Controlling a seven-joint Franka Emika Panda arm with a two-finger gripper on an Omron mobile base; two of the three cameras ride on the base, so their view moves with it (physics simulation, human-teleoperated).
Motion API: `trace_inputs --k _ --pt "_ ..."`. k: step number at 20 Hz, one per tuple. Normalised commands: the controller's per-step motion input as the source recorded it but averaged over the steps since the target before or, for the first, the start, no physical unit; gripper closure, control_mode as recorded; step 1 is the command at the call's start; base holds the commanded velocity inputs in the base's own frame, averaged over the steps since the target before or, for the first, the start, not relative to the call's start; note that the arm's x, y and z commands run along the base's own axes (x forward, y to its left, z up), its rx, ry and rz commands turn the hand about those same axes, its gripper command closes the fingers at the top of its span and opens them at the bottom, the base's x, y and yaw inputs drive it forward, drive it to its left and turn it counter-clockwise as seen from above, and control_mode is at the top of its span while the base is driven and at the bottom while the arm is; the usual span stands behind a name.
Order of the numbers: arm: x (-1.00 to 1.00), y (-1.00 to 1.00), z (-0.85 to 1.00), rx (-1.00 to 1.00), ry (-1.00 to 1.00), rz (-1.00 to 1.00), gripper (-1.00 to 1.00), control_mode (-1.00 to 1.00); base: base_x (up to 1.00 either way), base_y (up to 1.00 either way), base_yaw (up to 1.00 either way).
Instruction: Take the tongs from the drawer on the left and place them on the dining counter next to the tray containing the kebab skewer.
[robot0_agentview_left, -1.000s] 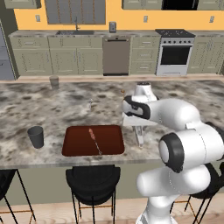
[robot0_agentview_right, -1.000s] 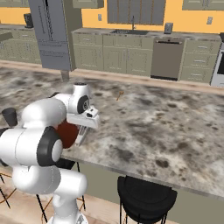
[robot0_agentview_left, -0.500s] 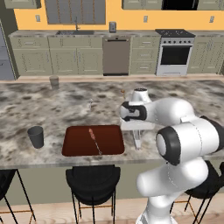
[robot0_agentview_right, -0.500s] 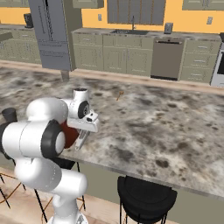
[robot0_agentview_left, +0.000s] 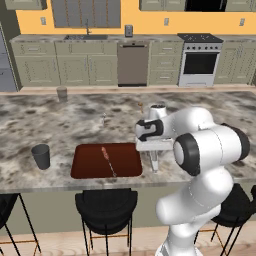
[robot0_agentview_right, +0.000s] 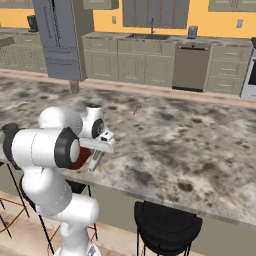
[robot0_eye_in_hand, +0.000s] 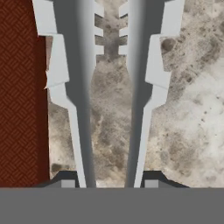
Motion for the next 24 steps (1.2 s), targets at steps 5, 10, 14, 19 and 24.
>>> trace_inputs --k 5,10,14,19,24 --pt "0.21 0.03 -0.24 0.0 0.0 0.0 1.0 -1.0 0.0 0.0 0.0" --pt "0.22 0.0 -0.21 0.0 0.0 0.0 1.0 -1.0 0.0 0.0 0.0" --pt "0.21 0.0 -0.2 0.0 0.0 0.0 1.0 -1.0 0.0 0.0 0.0" --pt "0.18 0.0 -0.22 0.0 0.0 0.0 1.0 -1.0 0.0 0.0 0.0" --pt "0.05 0.0 -0.21 0.0 0.0 0.0 -1.0 -1.0 0.0 0.0 0.0"
